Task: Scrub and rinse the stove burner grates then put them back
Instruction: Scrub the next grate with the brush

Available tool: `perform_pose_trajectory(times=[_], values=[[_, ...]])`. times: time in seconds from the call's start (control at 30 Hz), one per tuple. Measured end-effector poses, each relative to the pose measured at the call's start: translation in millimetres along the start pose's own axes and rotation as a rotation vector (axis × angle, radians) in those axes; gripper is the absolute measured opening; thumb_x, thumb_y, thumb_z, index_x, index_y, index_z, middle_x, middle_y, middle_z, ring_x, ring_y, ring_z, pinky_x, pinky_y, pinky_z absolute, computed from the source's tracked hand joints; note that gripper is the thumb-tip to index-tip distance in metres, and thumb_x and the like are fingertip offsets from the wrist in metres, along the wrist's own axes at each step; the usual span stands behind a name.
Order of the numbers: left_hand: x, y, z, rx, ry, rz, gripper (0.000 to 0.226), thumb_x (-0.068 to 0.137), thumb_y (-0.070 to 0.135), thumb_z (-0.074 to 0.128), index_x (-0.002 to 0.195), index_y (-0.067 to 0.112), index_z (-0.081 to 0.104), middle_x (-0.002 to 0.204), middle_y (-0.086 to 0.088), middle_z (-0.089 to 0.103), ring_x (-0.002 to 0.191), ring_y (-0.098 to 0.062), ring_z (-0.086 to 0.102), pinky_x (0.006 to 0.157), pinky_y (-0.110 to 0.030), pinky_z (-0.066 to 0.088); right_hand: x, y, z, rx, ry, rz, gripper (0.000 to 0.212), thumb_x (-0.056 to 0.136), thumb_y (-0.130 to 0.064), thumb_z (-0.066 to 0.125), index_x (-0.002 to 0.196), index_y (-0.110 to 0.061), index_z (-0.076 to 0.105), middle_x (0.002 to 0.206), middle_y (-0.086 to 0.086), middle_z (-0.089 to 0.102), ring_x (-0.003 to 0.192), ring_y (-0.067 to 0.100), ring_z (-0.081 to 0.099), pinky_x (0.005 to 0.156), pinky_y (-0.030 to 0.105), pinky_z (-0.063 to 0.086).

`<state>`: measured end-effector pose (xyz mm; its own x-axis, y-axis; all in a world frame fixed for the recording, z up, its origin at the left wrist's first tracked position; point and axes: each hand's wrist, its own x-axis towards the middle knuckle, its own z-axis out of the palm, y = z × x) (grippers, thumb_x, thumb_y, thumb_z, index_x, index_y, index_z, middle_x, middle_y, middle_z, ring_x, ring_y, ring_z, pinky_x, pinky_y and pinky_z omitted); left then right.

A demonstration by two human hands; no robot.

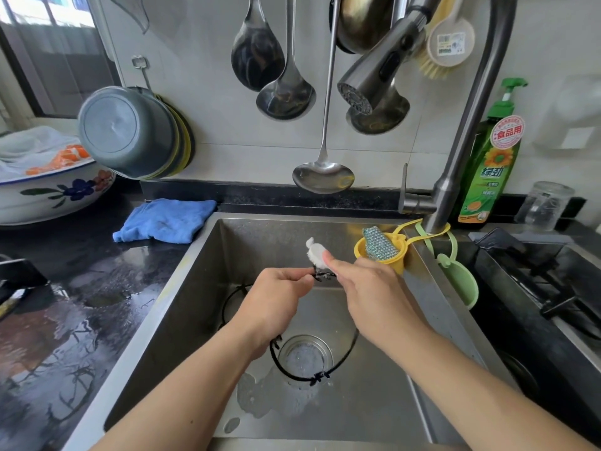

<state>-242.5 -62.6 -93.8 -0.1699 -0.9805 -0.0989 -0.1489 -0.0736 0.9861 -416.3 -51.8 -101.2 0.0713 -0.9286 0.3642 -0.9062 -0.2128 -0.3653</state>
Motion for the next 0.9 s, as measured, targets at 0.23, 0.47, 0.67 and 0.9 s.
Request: perform_pose_trajectory(times=[0.23,0.47,0.67,0.9], values=[[7,-4,-7,-0.061,0.004,-0.018,0.027,0.104,0.022,0.056,0.125,0.025,0.072,0.091,0.03,0.047,0.135,-0.045,0.038,0.115,-0.063,0.026,-1,-2,-1,-0.013,-0.034,0.0,0.052,0.105,-0.021,0.047,0.145,-0.054,0.04,0.078,-0.01,0.042,0.069,0.01,0.045,0.053,0.028,0.035],[20,-14,-20,-0.173,0.152,-0.004,0.031,0.104,0.017,0.053,0.134,0.014,0.063,0.054,0.011,0.026,0.045,-0.01,0.026,0.045,-0.023,0.025,-3,22,-8,0.084,0.032,0.184,0.048,0.106,-0.022,0.043,0.146,-0.046,0.045,0.086,-0.004,0.054,0.074,0.017,0.049,0.06,0.038,0.041],[14,-12,-7,-0.313,0.082,0.03,0.026,0.105,0.013,0.05,0.119,0.015,0.072,0.058,0.005,0.02,0.048,-0.011,0.016,0.05,-0.026,0.012,-7,-17,6,0.168,-0.071,0.03,0.054,0.106,-0.02,0.041,0.154,-0.041,0.028,0.097,-0.002,0.053,0.081,0.014,0.05,0.068,0.032,0.043],[9,-4,-4,-0.465,0.001,-0.016,0.013,0.107,0.015,0.043,0.108,0.017,0.056,0.064,0.003,0.011,0.052,-0.012,0.007,0.052,-0.029,0.006,1,12,-5,0.058,-0.031,0.274,0.06,0.106,-0.019,0.036,0.156,-0.047,0.016,0.084,-0.004,0.048,0.073,0.015,0.048,0.061,0.036,0.04]])
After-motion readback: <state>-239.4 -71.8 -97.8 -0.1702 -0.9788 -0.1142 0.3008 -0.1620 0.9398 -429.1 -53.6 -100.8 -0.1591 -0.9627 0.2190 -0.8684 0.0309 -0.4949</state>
